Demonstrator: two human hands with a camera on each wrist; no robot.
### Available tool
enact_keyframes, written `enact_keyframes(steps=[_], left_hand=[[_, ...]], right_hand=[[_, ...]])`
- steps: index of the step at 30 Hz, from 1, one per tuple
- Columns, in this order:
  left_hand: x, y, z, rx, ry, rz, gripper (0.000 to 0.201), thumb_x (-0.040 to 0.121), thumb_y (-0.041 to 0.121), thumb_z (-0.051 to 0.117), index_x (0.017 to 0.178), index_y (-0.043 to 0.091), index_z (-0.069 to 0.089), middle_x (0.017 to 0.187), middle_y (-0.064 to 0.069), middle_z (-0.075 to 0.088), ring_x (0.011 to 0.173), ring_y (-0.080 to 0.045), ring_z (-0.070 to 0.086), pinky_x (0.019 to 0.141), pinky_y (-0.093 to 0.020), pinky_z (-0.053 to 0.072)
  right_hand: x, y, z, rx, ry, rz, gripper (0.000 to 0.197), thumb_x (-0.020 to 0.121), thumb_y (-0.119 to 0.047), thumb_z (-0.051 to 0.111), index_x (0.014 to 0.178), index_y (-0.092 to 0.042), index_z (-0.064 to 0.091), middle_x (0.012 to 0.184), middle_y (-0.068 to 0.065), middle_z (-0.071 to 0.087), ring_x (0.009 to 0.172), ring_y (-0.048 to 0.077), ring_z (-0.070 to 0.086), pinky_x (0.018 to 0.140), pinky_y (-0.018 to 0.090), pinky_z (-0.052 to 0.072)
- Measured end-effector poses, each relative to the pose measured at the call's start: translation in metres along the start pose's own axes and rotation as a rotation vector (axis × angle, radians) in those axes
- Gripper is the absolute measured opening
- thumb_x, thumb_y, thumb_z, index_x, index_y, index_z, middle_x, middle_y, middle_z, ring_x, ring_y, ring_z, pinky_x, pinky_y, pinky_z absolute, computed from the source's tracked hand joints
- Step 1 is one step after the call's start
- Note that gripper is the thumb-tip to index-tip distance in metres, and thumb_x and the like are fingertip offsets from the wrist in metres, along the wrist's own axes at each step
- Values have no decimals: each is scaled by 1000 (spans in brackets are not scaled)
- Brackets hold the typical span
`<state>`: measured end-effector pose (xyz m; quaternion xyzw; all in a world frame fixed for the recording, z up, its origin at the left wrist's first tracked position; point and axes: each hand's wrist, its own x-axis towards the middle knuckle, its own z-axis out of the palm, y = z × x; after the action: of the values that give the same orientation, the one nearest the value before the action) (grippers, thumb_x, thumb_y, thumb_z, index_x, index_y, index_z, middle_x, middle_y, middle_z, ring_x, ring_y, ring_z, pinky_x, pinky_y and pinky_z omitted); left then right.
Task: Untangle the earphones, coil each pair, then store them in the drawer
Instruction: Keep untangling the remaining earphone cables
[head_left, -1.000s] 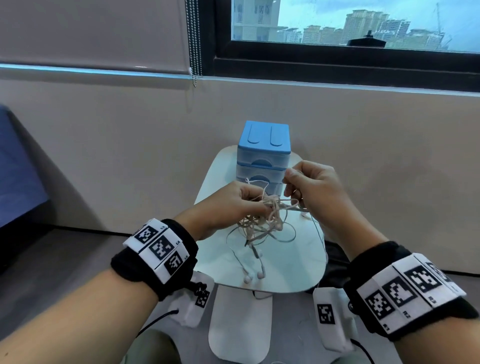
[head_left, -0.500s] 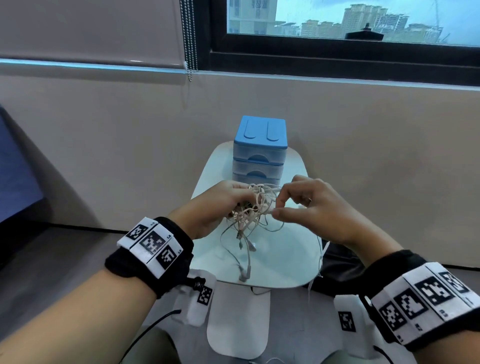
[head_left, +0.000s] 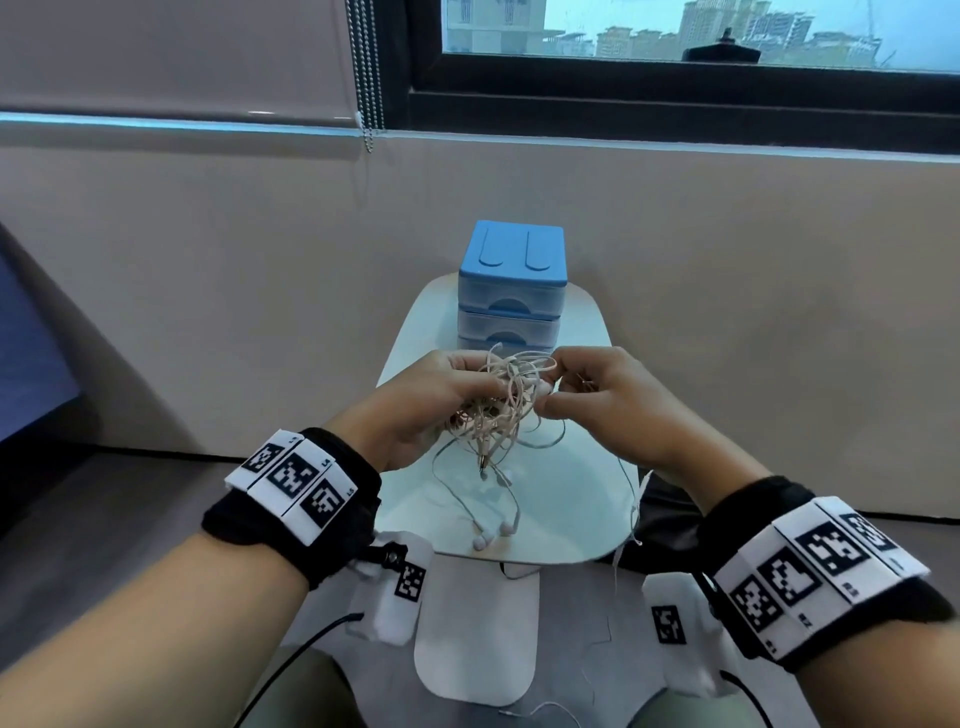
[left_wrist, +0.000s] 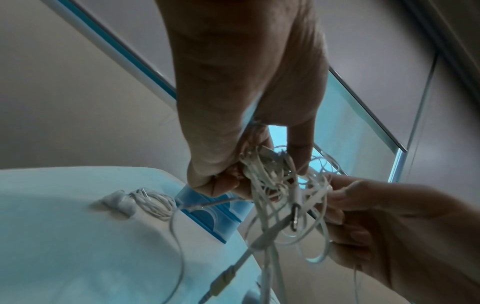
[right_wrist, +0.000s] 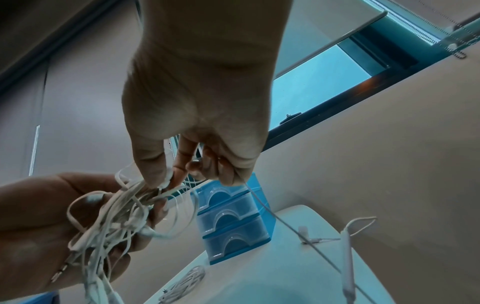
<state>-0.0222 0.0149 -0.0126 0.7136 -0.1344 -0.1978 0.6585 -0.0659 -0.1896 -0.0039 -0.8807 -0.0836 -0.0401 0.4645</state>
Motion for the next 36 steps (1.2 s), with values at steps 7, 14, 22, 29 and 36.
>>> enact_keyframes(steps=[7, 14, 22, 29, 36], left_hand=[[3, -2, 3, -7, 9, -27, 26, 94, 12, 66, 115, -3, 72, 89, -10, 69, 78, -18, 58, 73, -31, 45], [5, 1, 7, 82, 84, 21, 8, 91, 2, 69, 96, 0, 75, 87, -10, 70, 79, -20, 60, 73, -27, 47], [2, -2, 11, 285, 358, 247, 34, 70, 30, 93, 89, 21, 67, 97, 2, 63, 75, -11, 57, 66, -24, 46], [1, 2, 10, 557, 455, 396, 23, 67, 27, 92, 72, 28, 70, 102, 6, 53, 104, -2, 47, 85, -20, 38], [2, -1, 12, 442, 335, 375, 13, 77, 19, 87, 78, 19, 74, 90, 0, 63, 74, -7, 53, 71, -26, 47]], right_hand=[[4, 0, 5, 221, 56, 58, 20, 97, -18, 67, 78, -20, 60, 65, -9, 47, 63, 12, 38, 62, 30, 31], [9, -5, 5, -29, 94, 43, 18, 95, -18, 61, 81, -6, 60, 68, -2, 50, 64, 15, 39, 61, 33, 35], [15, -7, 5, 12, -48, 189, 22, 90, -17, 59, 70, -17, 67, 66, -3, 52, 59, 15, 41, 56, 30, 33], [15, -9, 7, 119, -94, 319, 27, 89, -12, 53, 62, -16, 55, 46, -12, 39, 43, 11, 30, 47, 25, 24], [15, -3, 11, 125, -58, 287, 27, 99, -21, 53, 78, -10, 67, 57, -6, 42, 51, 12, 29, 48, 26, 24]])
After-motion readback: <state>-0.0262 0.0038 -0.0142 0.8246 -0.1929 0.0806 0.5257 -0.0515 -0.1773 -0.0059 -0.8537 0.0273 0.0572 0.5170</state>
